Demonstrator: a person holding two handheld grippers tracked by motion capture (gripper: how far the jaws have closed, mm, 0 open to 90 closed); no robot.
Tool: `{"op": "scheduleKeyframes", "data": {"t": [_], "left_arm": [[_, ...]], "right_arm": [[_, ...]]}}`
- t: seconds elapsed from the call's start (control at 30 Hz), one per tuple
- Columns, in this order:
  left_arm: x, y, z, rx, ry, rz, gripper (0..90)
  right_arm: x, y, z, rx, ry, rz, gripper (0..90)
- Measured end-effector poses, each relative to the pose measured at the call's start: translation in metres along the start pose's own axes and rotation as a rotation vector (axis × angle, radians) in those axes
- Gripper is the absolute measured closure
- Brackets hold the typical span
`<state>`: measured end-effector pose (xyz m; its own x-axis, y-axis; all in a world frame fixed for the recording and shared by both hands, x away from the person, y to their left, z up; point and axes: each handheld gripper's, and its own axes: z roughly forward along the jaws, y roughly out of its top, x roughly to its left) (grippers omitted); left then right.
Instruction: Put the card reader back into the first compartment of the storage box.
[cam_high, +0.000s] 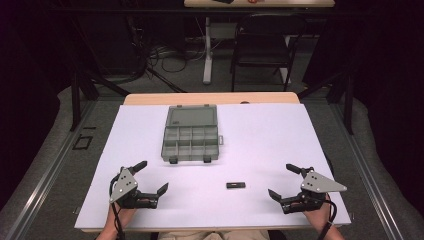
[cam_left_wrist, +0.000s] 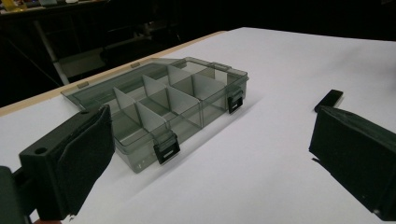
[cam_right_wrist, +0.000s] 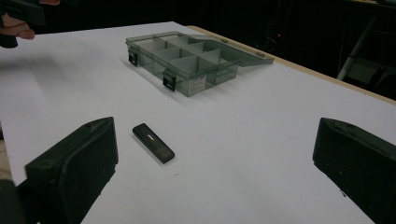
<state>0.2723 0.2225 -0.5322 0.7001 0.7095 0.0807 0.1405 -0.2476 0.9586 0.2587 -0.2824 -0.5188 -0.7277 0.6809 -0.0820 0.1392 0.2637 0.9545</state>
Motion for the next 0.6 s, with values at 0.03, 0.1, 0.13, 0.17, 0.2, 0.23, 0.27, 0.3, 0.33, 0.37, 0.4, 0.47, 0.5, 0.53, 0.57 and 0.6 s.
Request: {"op": "scheduleKeyframes", "data": {"t": [0.03, 0.1, 0.13, 0.17, 0.2, 0.23, 0.27, 0.3, 0.33, 0.37, 0.4, 0.47, 0.5, 0.53, 0.57, 0.6], "left_arm": [[0.0002, -0.0002, 0.0002, 0.002, -0.001, -0.002, 0.2], [0.0002, -0.0003, 0.0004, 0.003, -0.002, -0.004, 0.2], [0.0001, -0.0002, 0.0006, 0.004, -0.002, -0.004, 0.1], [0.0001, -0.0001, 0.0011, 0.004, -0.003, -0.002, 0.2], [-0.0001, 0.0, 0.0015, 0.005, -0.004, -0.003, 0.2], [-0.0003, 0.0001, 0.0021, 0.006, -0.004, -0.002, 0.2], [0.0, 0.0003, 0.0032, 0.009, -0.006, -0.001, 0.2], [0.0001, 0.0002, 0.0037, 0.008, -0.005, -0.004, 0.2], [0.0001, -0.0001, 0.0042, 0.01, -0.006, -0.01, 0.1], [0.0003, -0.0002, 0.0048, 0.013, -0.008, -0.009, 0.2], [0.0002, -0.0001, 0.0053, 0.016, -0.008, -0.007, 0.2], [-0.0004, 0.0005, 0.0056, 0.015, -0.009, -0.004, 0.2], [-0.0004, 0.0005, 0.0056, 0.015, -0.009, -0.004, 0.2], [-0.0007, 0.0007, 0.0058, 0.017, -0.007, 0.0, 0.2], [-0.0009, 0.0008, 0.0059, 0.019, -0.006, 0.002, 0.2], [-0.0008, 0.0006, 0.0063, 0.019, -0.004, 0.001, 0.2]], "right_arm": [[-0.0001, 0.0, -0.0001, 0.004, 0.0, 0.001, 0.0], [-0.0003, 0.0, 0.0001, 0.009, 0.0, -0.001, 0.0], [-0.0003, -0.0002, 0.0006, 0.008, 0.003, -0.002, 0.0], [-0.0002, -0.0001, 0.0011, 0.013, 0.004, -0.004, 0.0], [-0.0002, 0.0001, 0.0015, 0.015, 0.004, -0.006, 0.0], [-0.0002, 0.0002, 0.0019, 0.013, 0.004, -0.006, 0.0], [-0.001, 0.0013, 0.0022, 0.017, 0.007, -0.008, 0.0], [-0.0012, 0.0013, 0.0028, 0.017, 0.008, -0.006, 0.0], [-0.0011, 0.0013, 0.0034, 0.027, 0.006, -0.002, 0.0], [-0.001, 0.0013, 0.0044, 0.04, 0.007, -0.002, 0.0], [-0.0015, 0.0012, 0.0051, 0.048, 0.011, -0.009, 0.0], [-0.0013, 0.0015, 0.0061, 0.056, 0.016, -0.005, 0.0], [-0.0014, 0.0019, 0.006, 0.056, 0.017, -0.006, 0.0], [-0.0015, 0.0025, 0.0063, 0.053, 0.018, -0.008, 0.0], [-0.0015, 0.0025, 0.0063, 0.053, 0.018, -0.008, 0.0], [-0.0021, 0.004, 0.0062, 0.059, 0.019, -0.007, 0.0]]}}
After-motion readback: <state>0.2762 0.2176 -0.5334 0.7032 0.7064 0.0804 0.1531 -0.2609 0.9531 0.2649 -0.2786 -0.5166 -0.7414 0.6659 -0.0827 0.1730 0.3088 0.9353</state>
